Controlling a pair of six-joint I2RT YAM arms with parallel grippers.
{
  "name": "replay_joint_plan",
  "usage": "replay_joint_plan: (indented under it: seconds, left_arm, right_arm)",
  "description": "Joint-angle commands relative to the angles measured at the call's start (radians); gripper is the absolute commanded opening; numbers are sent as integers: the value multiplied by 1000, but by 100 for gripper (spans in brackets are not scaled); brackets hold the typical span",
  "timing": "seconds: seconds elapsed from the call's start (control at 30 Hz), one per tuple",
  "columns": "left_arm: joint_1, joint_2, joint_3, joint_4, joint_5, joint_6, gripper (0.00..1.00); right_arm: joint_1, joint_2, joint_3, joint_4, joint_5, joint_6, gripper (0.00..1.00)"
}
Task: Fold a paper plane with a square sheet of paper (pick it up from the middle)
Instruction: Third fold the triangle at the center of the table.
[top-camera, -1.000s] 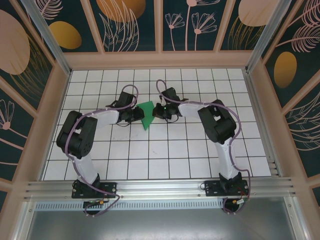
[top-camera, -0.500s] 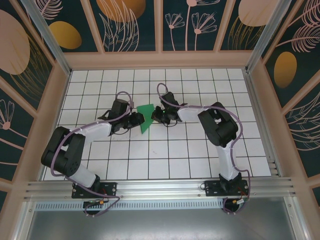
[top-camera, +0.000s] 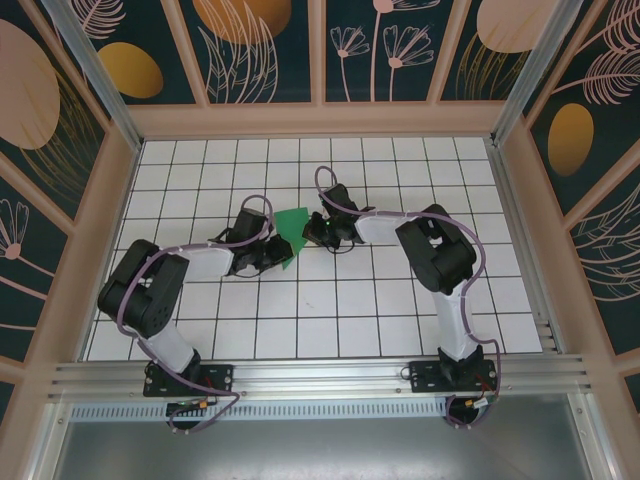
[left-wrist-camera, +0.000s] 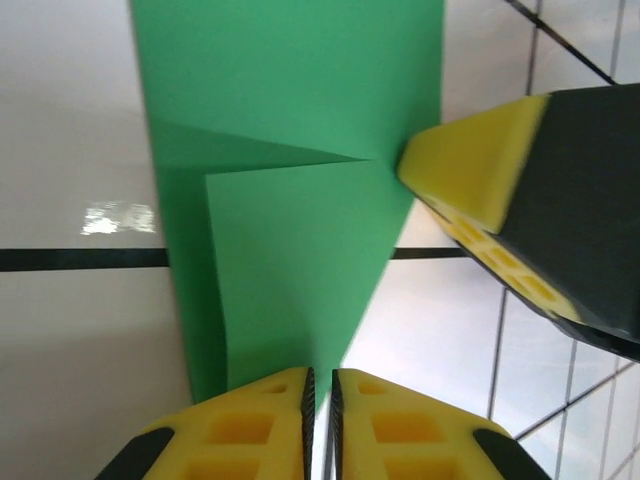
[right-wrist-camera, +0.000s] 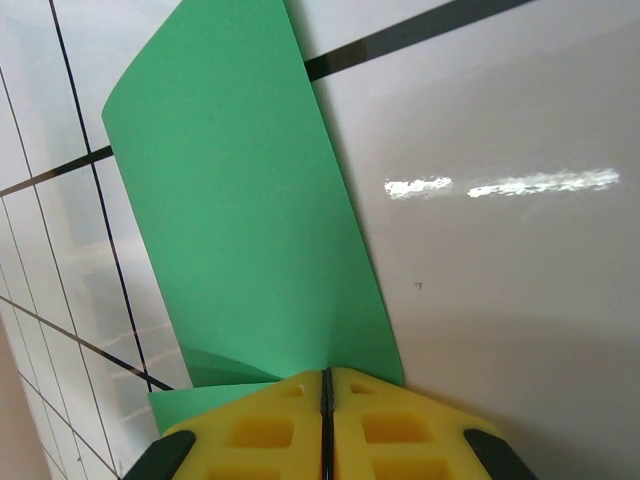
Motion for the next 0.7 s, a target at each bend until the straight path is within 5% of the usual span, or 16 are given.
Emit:
replay_joint_plan:
  seconds: [0.0, 0.3, 0.67]
  left_arm:
    - [-1, 16, -2, -27, -44, -7, 13]
    - [-1, 66, -15, -42, -70, 1, 4]
    - [-1, 59, -31, -47, -76, 4, 0]
  right_arm:
    - [5, -19, 2, -14, -20, -44, 11]
    - [37, -109, -15, -9, -5, -145, 11]
    - [69, -26, -25, -13, -60, -104, 7]
